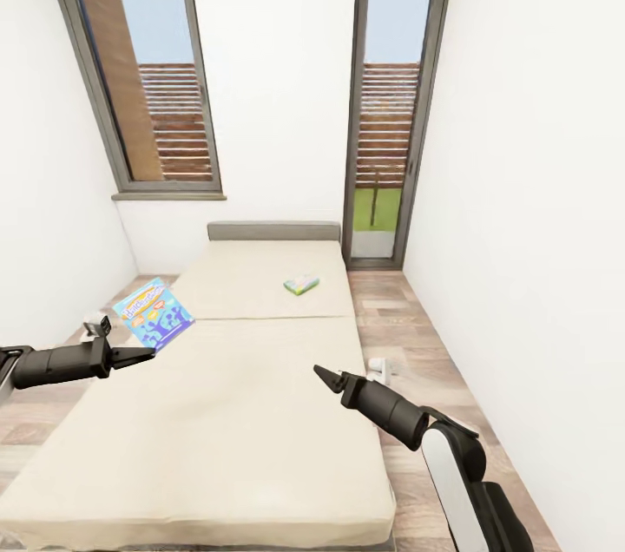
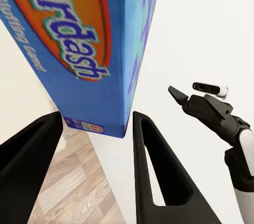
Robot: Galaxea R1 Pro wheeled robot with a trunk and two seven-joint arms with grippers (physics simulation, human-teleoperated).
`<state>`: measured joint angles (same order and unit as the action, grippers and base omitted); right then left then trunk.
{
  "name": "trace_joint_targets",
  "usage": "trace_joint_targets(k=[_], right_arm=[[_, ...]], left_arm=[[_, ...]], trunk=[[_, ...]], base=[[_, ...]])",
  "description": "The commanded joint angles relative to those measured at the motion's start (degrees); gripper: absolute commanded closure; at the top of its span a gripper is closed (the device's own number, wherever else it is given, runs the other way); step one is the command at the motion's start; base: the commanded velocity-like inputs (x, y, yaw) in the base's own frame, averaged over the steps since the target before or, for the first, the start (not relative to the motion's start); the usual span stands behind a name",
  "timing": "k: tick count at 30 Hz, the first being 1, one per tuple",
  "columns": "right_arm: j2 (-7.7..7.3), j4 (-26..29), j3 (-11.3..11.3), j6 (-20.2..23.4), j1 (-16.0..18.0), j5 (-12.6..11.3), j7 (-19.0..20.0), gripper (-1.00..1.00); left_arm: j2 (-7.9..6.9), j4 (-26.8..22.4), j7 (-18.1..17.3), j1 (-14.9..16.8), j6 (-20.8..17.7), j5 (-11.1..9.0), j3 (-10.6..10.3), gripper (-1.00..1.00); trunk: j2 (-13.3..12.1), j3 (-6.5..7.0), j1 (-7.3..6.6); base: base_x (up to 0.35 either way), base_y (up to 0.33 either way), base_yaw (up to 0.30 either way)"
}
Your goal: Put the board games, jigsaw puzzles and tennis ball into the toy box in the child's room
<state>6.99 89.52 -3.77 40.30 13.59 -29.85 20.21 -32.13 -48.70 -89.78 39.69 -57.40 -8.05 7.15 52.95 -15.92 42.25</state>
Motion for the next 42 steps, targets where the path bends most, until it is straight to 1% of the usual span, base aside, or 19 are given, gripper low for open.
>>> trace_joint_targets(k=[1,33,42], right_arm=[[0.03,0.0,0.1,0.3,0.1,-0.1,0.1,-1.00],[0.10,-0.1,0.2,0.3,0.1,0.3,0.0,-1.00],[0.13,-0.1,0.2,0.3,0.1,0.3,0.0,-1.00]], left_arm=[[-0.01,0.0,-0.2,0.0,-0.6,0.0,0.0,1.00],[0.05,0.0,-0.2,0.0,-0.8,0.1,0.1,1.00],[0.05,0.0,-0.2,0.0,-0.8,0.1,0.1,1.00]], trunk=[[-0.4,0.11,-0.22],[-13.2,5.85,-7.25],[-16.8,7.47,-9.22]], base=[[0.000,0.000,0.260],[0.000,0.000,0.291],[-0.120,0.000,0.292]])
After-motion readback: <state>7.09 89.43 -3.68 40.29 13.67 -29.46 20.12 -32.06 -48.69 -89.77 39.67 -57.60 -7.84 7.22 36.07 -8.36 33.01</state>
